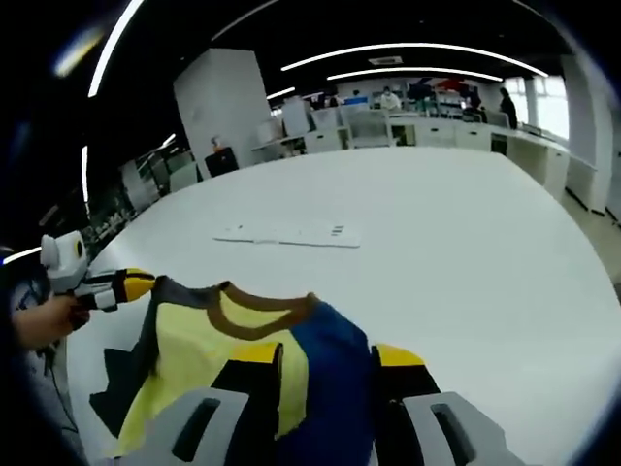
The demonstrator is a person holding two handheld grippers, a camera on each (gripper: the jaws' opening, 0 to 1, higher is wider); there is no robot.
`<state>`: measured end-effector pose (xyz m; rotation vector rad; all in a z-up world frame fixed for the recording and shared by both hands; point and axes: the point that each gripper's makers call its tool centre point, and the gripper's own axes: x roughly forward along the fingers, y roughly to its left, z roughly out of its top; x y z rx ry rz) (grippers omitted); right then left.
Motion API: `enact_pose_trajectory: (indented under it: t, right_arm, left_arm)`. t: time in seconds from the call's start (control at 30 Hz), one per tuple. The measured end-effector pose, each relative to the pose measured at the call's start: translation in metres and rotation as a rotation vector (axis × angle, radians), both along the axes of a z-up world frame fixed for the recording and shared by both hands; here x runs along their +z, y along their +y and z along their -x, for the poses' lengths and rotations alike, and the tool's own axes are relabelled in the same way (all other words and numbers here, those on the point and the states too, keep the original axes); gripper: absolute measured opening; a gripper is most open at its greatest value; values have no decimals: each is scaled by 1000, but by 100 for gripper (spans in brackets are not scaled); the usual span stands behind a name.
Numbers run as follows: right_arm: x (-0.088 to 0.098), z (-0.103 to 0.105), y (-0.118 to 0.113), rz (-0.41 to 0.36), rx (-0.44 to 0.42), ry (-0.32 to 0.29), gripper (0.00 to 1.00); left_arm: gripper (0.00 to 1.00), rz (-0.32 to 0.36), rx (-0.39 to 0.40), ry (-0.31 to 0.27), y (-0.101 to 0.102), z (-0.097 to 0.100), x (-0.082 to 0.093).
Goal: Fold the garment on the visible template until the final outline fits inside the template.
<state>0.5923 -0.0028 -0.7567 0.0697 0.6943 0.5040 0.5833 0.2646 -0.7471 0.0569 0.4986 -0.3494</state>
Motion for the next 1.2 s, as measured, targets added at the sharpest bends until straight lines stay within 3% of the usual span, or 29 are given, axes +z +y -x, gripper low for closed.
enact_pose_trajectory:
  t: [0.1, 0.4, 0.9, 1.2]
  right_arm:
    - [4, 11, 2, 12, 43, 7, 50]
    - [21, 53, 13, 20, 167, 7, 66]
    - [43, 120, 16, 24, 265, -1, 70]
    - [40, 157, 17, 34, 299, 11, 71]
  left_arm:
    - [21, 2, -21, -5, -1, 6, 4]
    - [43, -3, -88, -19, -2, 33, 18]
    - [62, 21, -185, -19, -11, 90, 30]
    - [68, 21, -238, -10, -20, 123, 30]
